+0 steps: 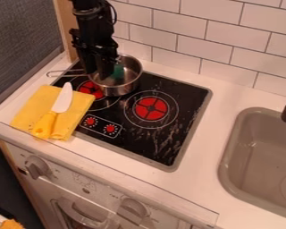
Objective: Put the eggplant to the pot
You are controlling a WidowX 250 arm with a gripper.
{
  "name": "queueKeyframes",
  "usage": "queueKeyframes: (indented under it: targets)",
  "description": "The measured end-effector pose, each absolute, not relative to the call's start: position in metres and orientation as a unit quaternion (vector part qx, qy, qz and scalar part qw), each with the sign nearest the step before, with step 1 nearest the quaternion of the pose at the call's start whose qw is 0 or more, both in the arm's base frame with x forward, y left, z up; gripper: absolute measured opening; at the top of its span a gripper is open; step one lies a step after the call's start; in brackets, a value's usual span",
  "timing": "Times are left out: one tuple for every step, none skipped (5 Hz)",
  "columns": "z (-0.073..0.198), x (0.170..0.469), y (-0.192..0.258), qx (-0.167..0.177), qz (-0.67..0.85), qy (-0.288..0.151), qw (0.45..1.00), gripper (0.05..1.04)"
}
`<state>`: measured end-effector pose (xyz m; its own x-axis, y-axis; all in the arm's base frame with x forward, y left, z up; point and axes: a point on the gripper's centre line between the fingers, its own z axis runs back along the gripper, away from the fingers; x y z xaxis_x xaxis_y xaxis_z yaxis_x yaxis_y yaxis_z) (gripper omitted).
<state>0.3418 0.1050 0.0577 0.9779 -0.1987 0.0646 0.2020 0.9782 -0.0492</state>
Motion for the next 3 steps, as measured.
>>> queueKeyframes:
  targets:
    - [0.063,0.340,0.110,-0.024,-0.084,-0.033,0.996,0.989]
    - [0.087,0.330,0.122,-0.005,-0.059,-0.049,0.997,1.005]
    - [0.090,0.315,0.135,-0.006,-0.039,-0.041,0.998,1.000]
